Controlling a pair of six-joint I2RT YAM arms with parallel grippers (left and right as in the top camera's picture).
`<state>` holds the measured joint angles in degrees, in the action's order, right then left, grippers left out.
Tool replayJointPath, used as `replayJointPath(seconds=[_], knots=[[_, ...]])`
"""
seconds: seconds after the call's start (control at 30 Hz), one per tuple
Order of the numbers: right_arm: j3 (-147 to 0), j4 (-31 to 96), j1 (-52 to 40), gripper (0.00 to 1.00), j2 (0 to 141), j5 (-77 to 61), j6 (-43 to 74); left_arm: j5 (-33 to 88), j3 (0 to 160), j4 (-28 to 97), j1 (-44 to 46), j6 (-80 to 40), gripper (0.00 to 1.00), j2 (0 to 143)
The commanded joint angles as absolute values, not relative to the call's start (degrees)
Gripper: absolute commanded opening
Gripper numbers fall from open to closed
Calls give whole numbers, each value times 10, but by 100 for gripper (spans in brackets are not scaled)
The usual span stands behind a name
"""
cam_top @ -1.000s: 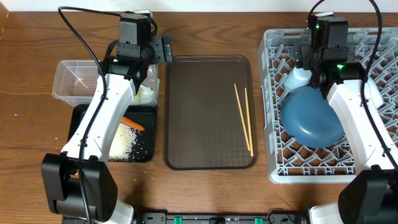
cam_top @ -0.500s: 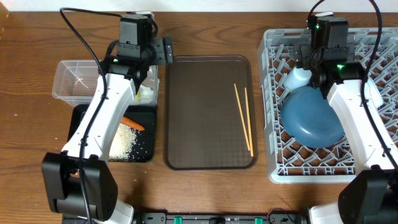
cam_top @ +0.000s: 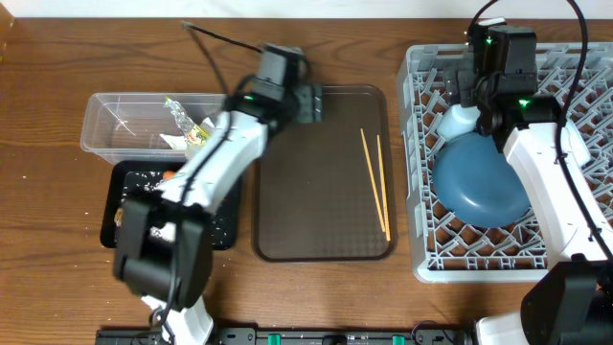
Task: Sort waste into correct bins and load items into the dishwasher rack
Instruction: 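Move the left gripper from the bin over the chopsticks on the brown tray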
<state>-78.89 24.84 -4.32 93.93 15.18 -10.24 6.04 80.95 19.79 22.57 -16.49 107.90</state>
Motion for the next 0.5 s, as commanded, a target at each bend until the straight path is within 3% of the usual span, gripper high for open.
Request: replayJointPath(seconds=[0.0,0.1,0.23,0.47], knots=[[-791,229,-38,99,940,216,-18,64,808,194,258,-179,82,1088],[-791,225,-20,99,936,253,43,50,808,195,291,-179,82,1090],[-790,232,3,99,936,251,42,-12,808,196,327,-181,82,1100],[-790,233,34,99,936,250,43,-13,808,185,354,-183,79,1139]])
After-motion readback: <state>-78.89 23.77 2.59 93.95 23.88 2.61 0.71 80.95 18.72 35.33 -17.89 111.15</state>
